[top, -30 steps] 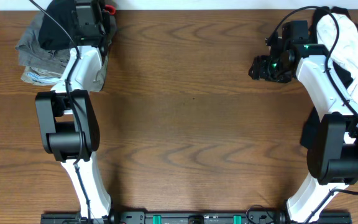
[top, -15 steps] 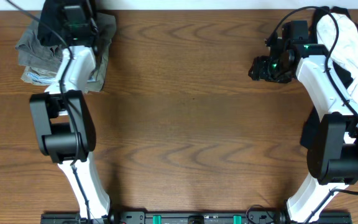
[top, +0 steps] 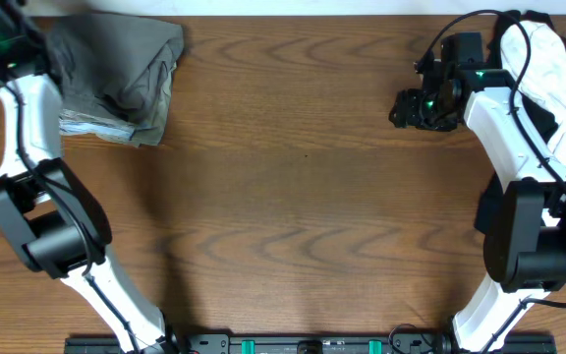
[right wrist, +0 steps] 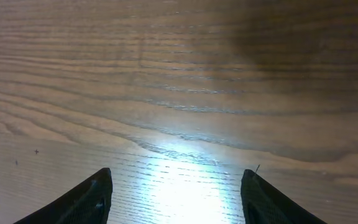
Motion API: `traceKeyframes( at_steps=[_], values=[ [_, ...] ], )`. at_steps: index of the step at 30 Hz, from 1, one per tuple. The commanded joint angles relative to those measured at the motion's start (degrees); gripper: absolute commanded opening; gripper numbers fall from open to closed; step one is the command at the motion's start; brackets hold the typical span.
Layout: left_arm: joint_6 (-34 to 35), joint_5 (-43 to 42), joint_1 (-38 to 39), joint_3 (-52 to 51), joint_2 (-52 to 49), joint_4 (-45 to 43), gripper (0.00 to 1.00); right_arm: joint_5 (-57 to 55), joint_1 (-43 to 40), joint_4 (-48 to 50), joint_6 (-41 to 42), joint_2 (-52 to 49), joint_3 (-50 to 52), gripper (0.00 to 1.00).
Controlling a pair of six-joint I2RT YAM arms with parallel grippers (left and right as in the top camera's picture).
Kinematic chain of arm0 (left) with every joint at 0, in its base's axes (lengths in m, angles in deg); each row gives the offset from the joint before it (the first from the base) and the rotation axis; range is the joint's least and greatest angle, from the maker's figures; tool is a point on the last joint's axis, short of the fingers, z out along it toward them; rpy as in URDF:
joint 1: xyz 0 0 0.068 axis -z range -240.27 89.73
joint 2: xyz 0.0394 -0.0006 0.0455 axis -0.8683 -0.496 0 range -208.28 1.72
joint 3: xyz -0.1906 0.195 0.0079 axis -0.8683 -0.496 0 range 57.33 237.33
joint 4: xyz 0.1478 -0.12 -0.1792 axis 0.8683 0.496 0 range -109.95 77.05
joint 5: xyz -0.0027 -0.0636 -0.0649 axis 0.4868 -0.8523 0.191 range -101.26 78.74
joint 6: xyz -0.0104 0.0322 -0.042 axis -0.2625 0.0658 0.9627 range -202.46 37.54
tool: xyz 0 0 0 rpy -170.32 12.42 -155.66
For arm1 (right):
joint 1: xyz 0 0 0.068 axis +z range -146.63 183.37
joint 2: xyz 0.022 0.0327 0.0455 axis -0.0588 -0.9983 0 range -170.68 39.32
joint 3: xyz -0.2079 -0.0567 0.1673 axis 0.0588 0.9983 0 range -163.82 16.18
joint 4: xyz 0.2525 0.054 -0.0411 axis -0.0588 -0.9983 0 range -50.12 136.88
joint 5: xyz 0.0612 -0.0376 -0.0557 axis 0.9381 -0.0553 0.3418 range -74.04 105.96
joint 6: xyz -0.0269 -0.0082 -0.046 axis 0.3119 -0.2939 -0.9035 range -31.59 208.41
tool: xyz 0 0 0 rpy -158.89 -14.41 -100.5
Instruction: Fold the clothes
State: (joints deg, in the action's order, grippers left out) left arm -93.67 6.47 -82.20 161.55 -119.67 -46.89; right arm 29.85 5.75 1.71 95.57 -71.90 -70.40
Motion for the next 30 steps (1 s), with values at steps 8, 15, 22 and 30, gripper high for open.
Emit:
traceKeyframes(
  at_steps=[8, 15, 22, 30],
  values=[
    [-5.7, -8.8, 0.4, 1.9, 0.3, 1.0, 0.06, 0.1, 2.9, 0.6, -0.3, 0.3, -0.7, 0.65],
    [-9.2, -9.9, 0.5, 1.9, -0.9, 0.7, 0.06, 0.1, 3.3, 0.0, -0.3, 0.3, -0.7, 0.65],
    [-9.6, -12.2, 0.9, 1.9, -3.8, 0.7, 0.06, 0.1, 3.3, 0.0, -0.3, 0.3, -0.7, 0.65],
    [-9.7, -12.2, 5.1, 1.9, -6.9, 7.4, 0.06, 0.1, 3.3, -0.3, -0.3, 0.3, -0.7, 0.65]
  ],
)
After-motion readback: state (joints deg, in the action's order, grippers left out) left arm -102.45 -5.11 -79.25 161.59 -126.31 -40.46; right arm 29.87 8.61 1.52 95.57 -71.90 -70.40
